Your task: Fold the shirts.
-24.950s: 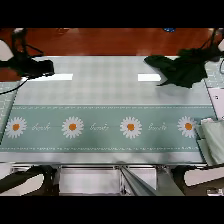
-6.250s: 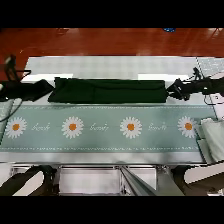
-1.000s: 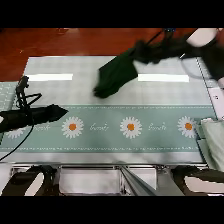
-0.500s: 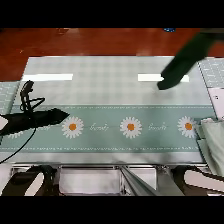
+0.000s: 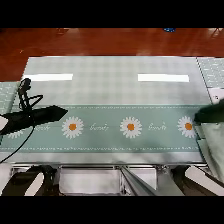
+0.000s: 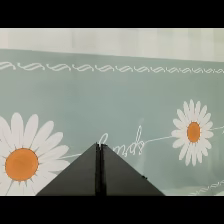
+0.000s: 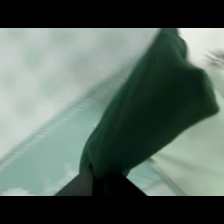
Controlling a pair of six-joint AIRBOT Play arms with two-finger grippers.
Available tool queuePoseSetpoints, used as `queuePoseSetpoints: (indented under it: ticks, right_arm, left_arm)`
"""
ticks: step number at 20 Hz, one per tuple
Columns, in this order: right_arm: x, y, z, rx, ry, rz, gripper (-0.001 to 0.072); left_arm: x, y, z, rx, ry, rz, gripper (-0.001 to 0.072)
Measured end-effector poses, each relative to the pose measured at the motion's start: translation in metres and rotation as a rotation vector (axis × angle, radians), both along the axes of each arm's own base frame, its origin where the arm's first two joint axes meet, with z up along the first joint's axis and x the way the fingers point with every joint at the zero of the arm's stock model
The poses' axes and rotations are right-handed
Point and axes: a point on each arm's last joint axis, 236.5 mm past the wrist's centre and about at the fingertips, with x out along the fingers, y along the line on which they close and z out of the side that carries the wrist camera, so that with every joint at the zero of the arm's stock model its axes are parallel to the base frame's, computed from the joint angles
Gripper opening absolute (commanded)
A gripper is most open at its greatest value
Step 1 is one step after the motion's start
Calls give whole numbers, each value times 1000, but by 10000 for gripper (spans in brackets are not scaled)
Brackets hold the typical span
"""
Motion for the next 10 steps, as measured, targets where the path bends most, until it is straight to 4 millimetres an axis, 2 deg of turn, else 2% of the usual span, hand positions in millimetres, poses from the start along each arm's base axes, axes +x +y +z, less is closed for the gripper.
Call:
queuePoseSetpoints:
  ticks: [3,5,6,7,8,10]
  right_arm:
    - [-87,-25,-34,-42,197,-208,26]
    - [-140,-26,-54,-45,310,-333,26]
    - [-160,-21,-64,-40,358,-377,75]
    - [-179,-16,-73,-34,409,-417,271]
    - [-197,-12,-82,-32,459,-454,423]
    - [-217,-5,-96,-15,531,-499,414]
  left_arm:
    - [4,2,2,4,-18,11,18]
    - [7,3,2,6,-27,19,18]
    - [8,4,2,7,-29,20,18]
    - [9,4,2,7,-31,23,18]
    - [9,4,2,7,-32,26,18]
    - [11,5,0,6,-25,31,18]
